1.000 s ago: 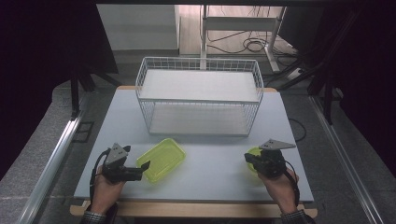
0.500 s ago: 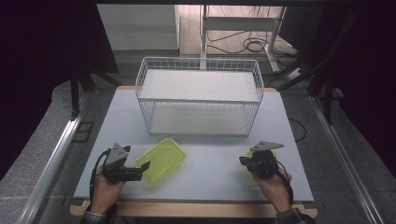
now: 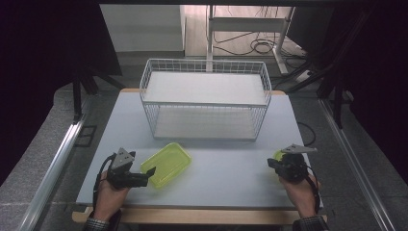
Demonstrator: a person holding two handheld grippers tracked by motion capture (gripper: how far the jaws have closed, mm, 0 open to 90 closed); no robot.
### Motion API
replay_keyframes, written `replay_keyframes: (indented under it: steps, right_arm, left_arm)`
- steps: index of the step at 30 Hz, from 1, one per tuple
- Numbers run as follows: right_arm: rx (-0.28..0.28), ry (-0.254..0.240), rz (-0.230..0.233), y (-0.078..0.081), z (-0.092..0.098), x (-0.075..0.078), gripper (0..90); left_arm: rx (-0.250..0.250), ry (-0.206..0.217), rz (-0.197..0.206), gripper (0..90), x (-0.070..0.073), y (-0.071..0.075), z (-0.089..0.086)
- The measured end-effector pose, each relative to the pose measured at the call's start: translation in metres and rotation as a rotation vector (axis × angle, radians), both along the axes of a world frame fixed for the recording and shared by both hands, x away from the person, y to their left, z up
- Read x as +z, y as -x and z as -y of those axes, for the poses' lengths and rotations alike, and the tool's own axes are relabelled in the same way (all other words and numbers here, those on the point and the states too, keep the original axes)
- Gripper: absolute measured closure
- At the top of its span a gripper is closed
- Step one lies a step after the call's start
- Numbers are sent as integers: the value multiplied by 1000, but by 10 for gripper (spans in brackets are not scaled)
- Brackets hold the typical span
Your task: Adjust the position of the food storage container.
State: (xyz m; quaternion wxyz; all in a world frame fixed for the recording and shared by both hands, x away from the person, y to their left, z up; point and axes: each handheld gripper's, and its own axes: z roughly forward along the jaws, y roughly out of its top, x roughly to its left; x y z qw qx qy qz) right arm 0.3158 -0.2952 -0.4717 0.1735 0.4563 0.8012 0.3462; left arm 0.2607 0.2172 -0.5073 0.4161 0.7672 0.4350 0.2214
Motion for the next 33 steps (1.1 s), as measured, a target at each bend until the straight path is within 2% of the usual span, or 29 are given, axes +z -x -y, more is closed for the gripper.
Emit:
replay_keyframes:
  steps: [2, 6, 9, 10, 11, 16, 17, 19, 20, 22, 24, 25, 26, 30, 33]
  right_arm:
    - [-24, -7, -5, -1, 6, 0, 893]
    - [-17, -1, 13, 1, 3, 1, 893]
    - [13, -1, 38, 3, -3, 3, 893]
    - [13, -1, 38, 3, -3, 3, 893]
    - [31, -3, 44, 4, -7, 3, 893]
    - [60, 3, 51, 5, -14, 2, 893]
    - [79, -5, 49, 5, -17, 2, 893]
    - [84, -6, 46, 5, -19, 2, 893]
    - [106, -10, 32, 4, -23, 1, 894]
    - [119, -24, 13, 3, -25, 0, 894]
    - [131, -28, 7, 2, -28, -1, 894]
    - [131, -28, 7, 2, -28, -1, 894]
    - [135, -28, 9, 1, -30, -1, 894]
    - [142, -34, 13, -1, -34, -1, 894]
    - [154, -42, 9, -3, -39, -3, 894]
  left_arm:
    - [4, 1, -16, 51, 1, 0, 1]
    - [-9, 23, -21, 77, 4, 2, 0]
    - [-18, 59, -27, 194, 12, 11, -6]
    - [-18, 59, -27, 242, 12, 11, -6]
    - [-31, 86, -32, 323, 14, 16, -12]
    - [-27, 66, -65, 600, 9, 23, -16]
    - [-26, 59, -82, 654, 7, 24, -18]
    - [-25, 47, -88, 748, 6, 25, -19]
    - [-21, 19, -99, 792, 4, 27, -20]
    - [-23, 5, -121, 855, 1, 28, -21]
    - [-26, -20, -151, 891, -3, 28, -21]
    - [-26, -20, -151, 900, -3, 28, -21]
    - [-27, -45, -179, 900, -7, 26, -20]
    - [-28, -48, -198, 900, -10, 24, -16]
    - [-42, -66, -224, 900, -15, 18, -11]
